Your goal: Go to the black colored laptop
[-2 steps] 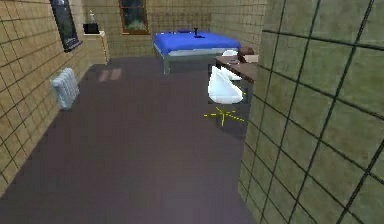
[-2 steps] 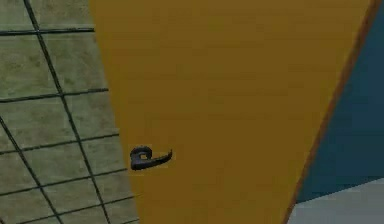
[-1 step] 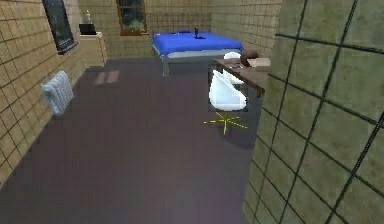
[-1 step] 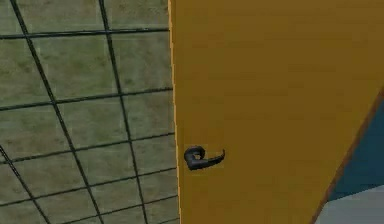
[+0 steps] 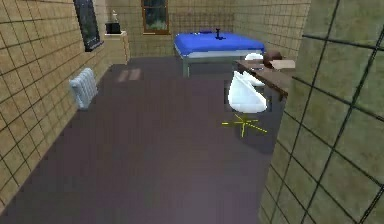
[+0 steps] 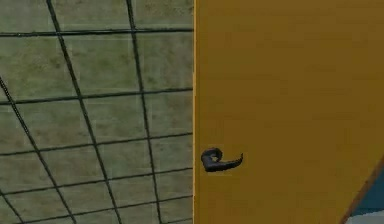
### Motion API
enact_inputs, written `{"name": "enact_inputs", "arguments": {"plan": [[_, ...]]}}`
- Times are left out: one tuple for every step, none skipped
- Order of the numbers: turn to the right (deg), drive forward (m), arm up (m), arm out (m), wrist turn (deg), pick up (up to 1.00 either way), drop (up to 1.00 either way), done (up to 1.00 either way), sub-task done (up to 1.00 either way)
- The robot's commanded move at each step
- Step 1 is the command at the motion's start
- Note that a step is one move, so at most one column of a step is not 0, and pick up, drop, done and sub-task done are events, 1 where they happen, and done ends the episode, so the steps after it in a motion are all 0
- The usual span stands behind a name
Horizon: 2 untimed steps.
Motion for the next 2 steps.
{"name": "enact_inputs", "arguments": {"plan": [[-3.0, 0.0, 0.0, 0.0, 0.0, 0.0, 0.0, 0.0, 0.0], [0.0, 1.0, 0.0, 0.0, 0.0, 0.0, 0.0, 0.0, 0.0]]}}
